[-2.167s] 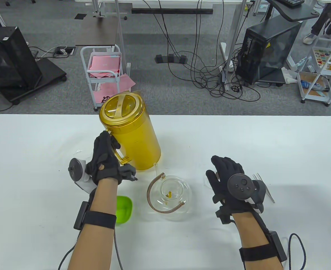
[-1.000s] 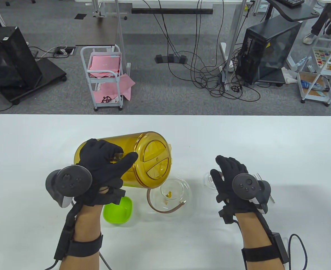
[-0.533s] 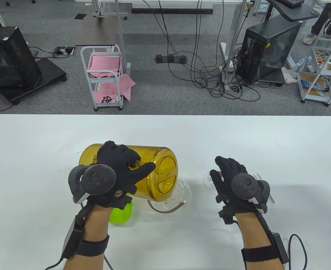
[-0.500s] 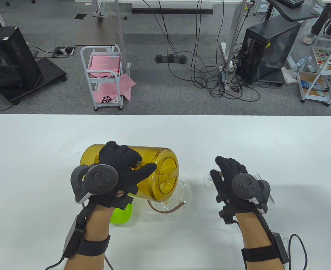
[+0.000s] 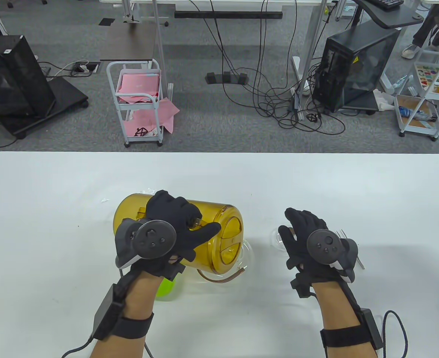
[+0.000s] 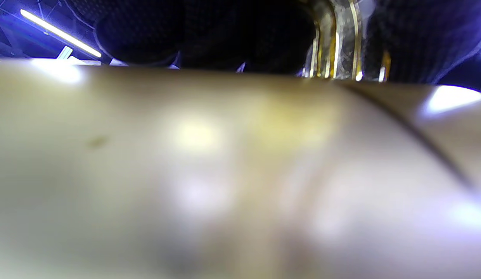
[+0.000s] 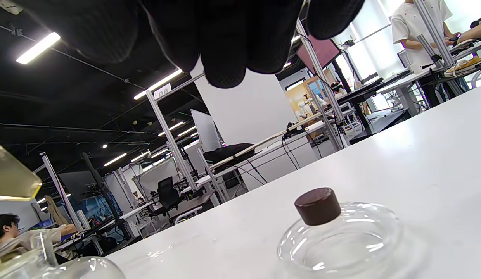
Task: Make chrysanthemum tea
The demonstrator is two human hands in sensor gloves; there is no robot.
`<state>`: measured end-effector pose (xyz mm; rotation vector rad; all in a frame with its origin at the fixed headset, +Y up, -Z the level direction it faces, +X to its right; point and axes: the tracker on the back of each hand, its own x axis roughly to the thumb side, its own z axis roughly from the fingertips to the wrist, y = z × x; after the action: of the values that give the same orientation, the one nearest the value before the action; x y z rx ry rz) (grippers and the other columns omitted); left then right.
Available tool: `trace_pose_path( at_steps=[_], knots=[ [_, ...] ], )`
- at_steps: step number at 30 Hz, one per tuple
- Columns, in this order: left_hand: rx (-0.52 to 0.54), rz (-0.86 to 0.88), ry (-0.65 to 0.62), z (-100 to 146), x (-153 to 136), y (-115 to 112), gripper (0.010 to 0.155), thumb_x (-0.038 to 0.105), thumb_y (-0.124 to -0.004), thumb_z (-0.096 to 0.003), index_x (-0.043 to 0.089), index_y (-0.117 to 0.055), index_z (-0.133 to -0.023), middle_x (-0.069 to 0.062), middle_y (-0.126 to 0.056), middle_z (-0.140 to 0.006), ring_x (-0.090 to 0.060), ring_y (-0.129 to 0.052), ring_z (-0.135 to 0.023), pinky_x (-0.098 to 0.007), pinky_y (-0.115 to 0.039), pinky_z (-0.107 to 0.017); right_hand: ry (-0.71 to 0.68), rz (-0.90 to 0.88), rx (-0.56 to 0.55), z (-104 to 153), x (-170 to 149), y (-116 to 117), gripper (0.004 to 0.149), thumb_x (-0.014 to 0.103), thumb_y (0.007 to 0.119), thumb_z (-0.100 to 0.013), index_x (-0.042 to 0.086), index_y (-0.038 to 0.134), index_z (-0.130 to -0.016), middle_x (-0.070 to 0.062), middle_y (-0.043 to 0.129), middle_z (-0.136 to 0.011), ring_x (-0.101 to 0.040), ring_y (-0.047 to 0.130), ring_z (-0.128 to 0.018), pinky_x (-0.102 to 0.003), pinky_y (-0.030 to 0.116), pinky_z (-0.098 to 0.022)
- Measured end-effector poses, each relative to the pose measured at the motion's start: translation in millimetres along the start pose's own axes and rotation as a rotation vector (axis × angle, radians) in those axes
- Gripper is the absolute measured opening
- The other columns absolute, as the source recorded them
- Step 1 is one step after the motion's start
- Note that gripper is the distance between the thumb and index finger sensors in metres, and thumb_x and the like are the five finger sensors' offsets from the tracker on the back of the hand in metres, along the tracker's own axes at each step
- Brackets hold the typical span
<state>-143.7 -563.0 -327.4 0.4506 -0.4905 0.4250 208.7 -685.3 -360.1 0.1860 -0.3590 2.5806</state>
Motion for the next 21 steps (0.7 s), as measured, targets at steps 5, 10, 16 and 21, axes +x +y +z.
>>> trace_pose_path(
  at_steps=[5, 10, 16, 21],
  knots=[
    [-0.011, -0.054, -0.020, -0.9, 9.8, -6.3, 0.053, 0.075, -0.089, -0.0443, 0.025, -0.097, -0.057, -0.004, -0.099, -0.052, -0.037, -0.089, -0.055, -0.071, -0.051, -0.073, 0.000, -0.001, -0.002, -0.2, -0.1, -0.1, 0.061, 0.057, 0.068, -0.056, 0.027, 0.063, -0.110, -0.002, 0.068, -0.109, -0.037, 0.066, -0.107, -0.065, 0.049, -0.075],
    [-0.019, -0.093, -0.037, -1.9, 18.0, -10.9, 0.053, 0.075, -0.089, -0.0442, 0.025, -0.097, -0.057, -0.004, -0.099, -0.052, -0.037, -0.089, -0.055, -0.071, -0.051, -0.073, 0.001, -0.003, -0.005, -0.3, -0.9, -1.5, 0.061, 0.057, 0.068, -0.056, 0.027, 0.063, -0.110, -0.002, 0.068, -0.109, -0.037, 0.066, -0.107, -0.065, 0.049, -0.076],
    [-0.025, -0.097, -0.038, -2.0, 19.1, -12.8, 0.053, 0.075, -0.089, -0.0443, 0.024, -0.097, -0.057, -0.004, -0.099, -0.052, -0.037, -0.089, -0.055, -0.071, -0.051, -0.073, 0.000, -0.006, -0.010, -0.2, -1.8, -3.0, 0.061, 0.057, 0.068, -0.056, 0.028, 0.064, -0.109, -0.003, 0.068, -0.109, -0.037, 0.066, -0.107, -0.066, 0.049, -0.075],
    [-0.030, -0.114, -0.051, -1.6, 22.3, -13.0, 0.052, 0.074, -0.089, -0.0441, 0.024, -0.097, -0.057, -0.004, -0.099, -0.052, -0.037, -0.089, -0.055, -0.071, -0.051, -0.073, -0.001, -0.004, -0.007, -0.1, -1.6, -2.7, 0.060, 0.057, 0.068, -0.056, 0.028, 0.064, -0.109, -0.003, 0.069, -0.109, -0.037, 0.066, -0.107, -0.066, 0.049, -0.075]
  ],
)
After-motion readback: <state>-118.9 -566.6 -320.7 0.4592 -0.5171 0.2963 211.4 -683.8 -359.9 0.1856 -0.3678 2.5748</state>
